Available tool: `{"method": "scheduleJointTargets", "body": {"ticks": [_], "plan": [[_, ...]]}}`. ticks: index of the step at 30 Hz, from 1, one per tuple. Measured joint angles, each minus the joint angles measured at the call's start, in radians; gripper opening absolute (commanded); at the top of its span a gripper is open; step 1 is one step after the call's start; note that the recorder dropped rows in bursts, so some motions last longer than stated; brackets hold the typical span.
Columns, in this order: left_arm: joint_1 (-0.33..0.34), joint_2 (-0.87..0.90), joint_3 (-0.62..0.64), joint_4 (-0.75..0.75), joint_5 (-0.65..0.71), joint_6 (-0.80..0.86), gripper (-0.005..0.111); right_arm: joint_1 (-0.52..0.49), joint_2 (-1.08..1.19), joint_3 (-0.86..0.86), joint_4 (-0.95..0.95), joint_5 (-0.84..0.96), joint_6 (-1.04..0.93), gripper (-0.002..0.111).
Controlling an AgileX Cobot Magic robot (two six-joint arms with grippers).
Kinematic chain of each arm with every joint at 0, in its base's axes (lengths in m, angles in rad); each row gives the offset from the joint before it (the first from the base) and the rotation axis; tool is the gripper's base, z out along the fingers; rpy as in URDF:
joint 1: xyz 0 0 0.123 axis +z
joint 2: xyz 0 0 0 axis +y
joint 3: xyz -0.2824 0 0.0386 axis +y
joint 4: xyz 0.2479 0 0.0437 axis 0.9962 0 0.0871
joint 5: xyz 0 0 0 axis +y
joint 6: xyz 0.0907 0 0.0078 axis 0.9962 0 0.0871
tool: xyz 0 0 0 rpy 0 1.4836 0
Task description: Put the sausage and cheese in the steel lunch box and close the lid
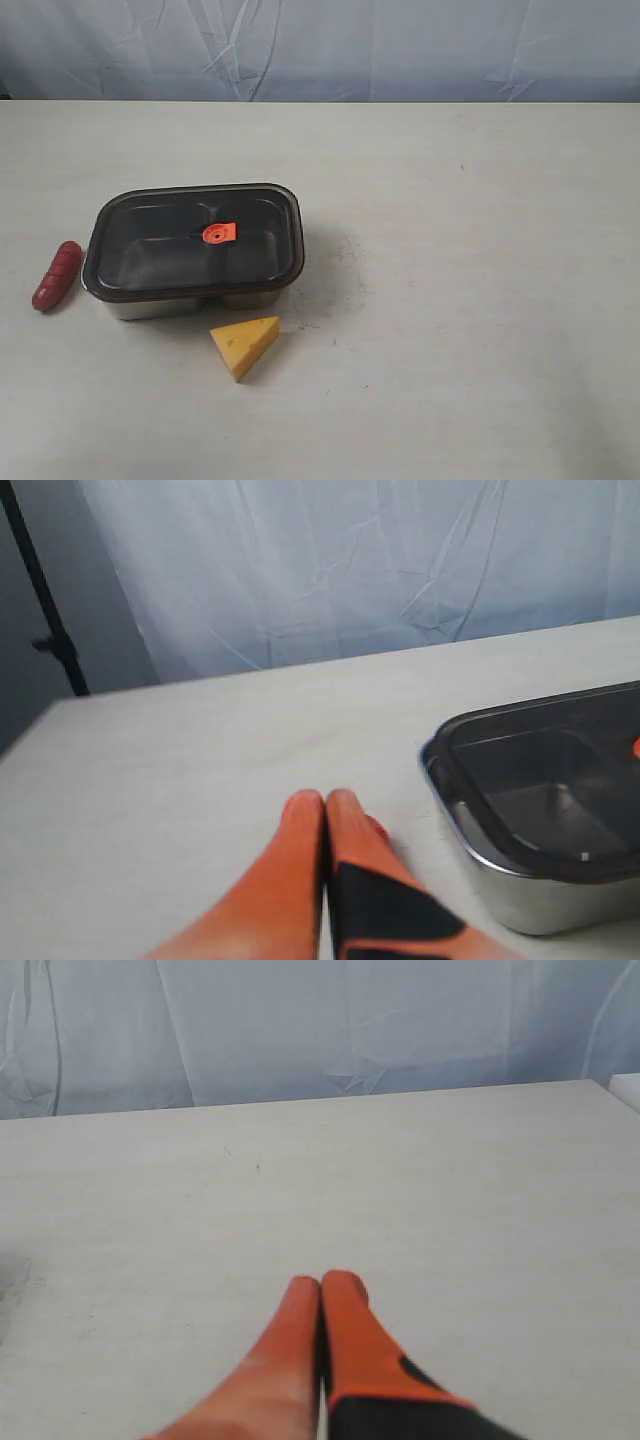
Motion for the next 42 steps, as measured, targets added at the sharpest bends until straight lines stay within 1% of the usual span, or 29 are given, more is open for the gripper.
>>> {"method": "scheduleJointTargets", "body": {"ticks": [5,8,11,13,15,18,20,22,25,28,29,31,32,33,34,35,36,37,39,40,41,42], "plan": [[0.0,0.0,0.0,0.213,-0.076,0.026,0.0,0.0,0.0,0.0,0.0,0.0,0.0,-0.001],[0.0,0.0,0.0,0.277,-0.1,0.028,0.0,0.0,0.0,0.0,0.0,0.0,0.0,-0.001],[0.0,0.0,0.0,0.296,-0.122,0.028,0.0,0.0,0.0,0.0,0.0,0.0,0.0,-0.001],[0.0,0.0,0.0,0.25,-0.146,-0.008,0.0,0.0,0.0,0.0,0.0,0.0,0.0,-0.001],[0.0,0.0,0.002,0.125,-0.203,-0.072,0.0,0.0,0.0,0.0,0.0,0.0,0.0,-0.001],[0.0,0.0,0.002,-0.094,-0.345,-0.146,0.0,0.0,0.0,0.0,0.0,0.0,0.0,-0.001],[0.0,0.0,0.002,-0.201,-0.418,-0.205,0.0,0.0,0.0,0.0,0.0,0.0,0.0,-0.001],[0.0,0.0,0.002,-0.258,-0.451,-0.285,0.0,0.0,0.0,0.0,0.0,0.0,0.0,-0.001],[0.0,-0.001,-0.018,-0.289,-0.444,-0.35,0.0,0.0,0.0,0.0,0.0,0.0,0.0,-0.001],[0.0,0.067,-0.122,-0.277,-0.35,-0.361,0.0,0.0,0.0,0.0,0.0,0.0,0.0,-0.001],[0.0,0.13,-0.193,-0.238,-0.299,-0.363,0.0,0.0,0.0,0.0,0.0,0.0,0.0,-0.001],[0.0,0.334,-0.401,-0.1,-0.103,-0.365,0.0,0.0,0.0,0.0,0.0,0.0,0.0,-0.001],[0.0,0.473,-0.552,-0.015,0.023,-0.365,0.0,0.0,0.0,0.0,0.0,0.0,0.0,-0.001],[0.0,0.58,-0.635,0.023,0.124,-0.355,0.0,0.0,0.0,0.0,0.0,0.0,0.0,-0.001],[0.0,0.735,-0.791,0.075,0.286,-0.334,0.0,0.0,0.0,0.0,0.0,0.0,0.0,-0.001],[0.0,0.816,-0.862,0.095,0.375,-0.321,0.0,0.0,0.0,0.0,0.0,0.0,0.0,-0.001],[0.0,0.966,-0.968,0.112,0.528,-0.29,0.0,0.0,0.0,0.0,0.0,0.0,0.0,-0.001],[0.0,1.071,-1.04,0.114,0.62,-0.265,0.0,0.0,0.0,0.0,0.0,0.0,0.0,-0.001],[0.0,1.223,-1.088,0.075,0.719,-0.238,0.0,0.0,0.0,0.0,0.0,0.0,0.0,-0.001],[0.0,1.265,-1.092,0.054,0.736,-0.229,0.002,0.0,0.0,0.0,0.0,0.0,0.0,-0.001],[0.0,1.335,-1.092,0.031,0.769,-0.196,0.005,0.0,0.0,0.0,0.0,0.0,0.0,-0.001],[0.0,1.379,-1.092,0.015,0.792,-0.168,0.014,0.0,0.0,0.0,0.0,0.0,0.0,-0.001]]}}
